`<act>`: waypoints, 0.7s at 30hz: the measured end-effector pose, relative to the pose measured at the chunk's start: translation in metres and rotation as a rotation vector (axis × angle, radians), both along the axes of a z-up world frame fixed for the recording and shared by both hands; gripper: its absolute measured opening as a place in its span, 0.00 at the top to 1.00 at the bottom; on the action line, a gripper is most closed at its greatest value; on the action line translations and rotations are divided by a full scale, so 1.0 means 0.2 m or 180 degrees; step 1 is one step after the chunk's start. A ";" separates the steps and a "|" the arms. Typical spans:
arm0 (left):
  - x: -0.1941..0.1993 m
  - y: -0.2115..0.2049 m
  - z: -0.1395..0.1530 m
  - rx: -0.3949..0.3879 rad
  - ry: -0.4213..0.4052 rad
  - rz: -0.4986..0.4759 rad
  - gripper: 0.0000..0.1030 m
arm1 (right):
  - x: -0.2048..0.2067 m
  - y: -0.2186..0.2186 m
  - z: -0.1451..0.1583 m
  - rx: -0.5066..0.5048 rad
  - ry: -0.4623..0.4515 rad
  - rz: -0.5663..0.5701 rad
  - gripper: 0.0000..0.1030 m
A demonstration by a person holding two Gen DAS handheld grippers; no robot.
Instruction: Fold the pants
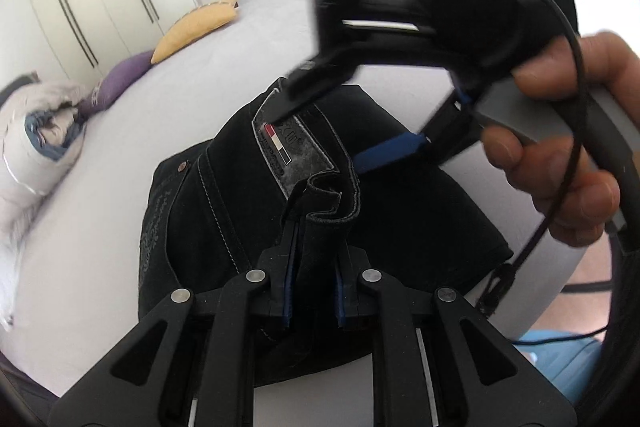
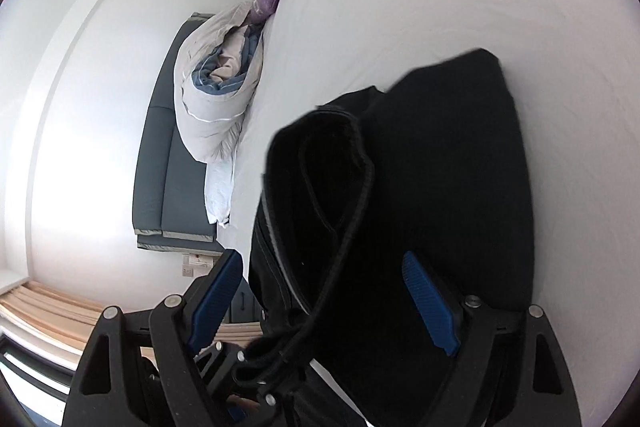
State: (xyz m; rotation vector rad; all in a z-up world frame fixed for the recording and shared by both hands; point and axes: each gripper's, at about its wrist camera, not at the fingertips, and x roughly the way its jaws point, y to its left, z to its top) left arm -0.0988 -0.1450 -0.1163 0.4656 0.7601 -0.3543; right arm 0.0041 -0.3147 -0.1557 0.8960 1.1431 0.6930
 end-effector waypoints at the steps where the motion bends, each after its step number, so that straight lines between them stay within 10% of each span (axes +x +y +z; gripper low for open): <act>1: -0.01 -0.02 -0.01 0.0058 -0.0031 -0.0015 0.87 | 0.01 0.01 0.01 -0.0056 -0.0032 0.0017 0.24; 7: -0.07 -0.08 -0.04 0.0317 -0.0179 -0.0122 0.87 | 0.09 0.07 0.01 -0.0319 0.0019 0.0219 0.74; 21: -0.20 -0.26 -0.03 0.0578 -0.0234 -0.0341 0.87 | 0.05 -0.11 0.01 -0.0318 -0.0232 0.0099 0.82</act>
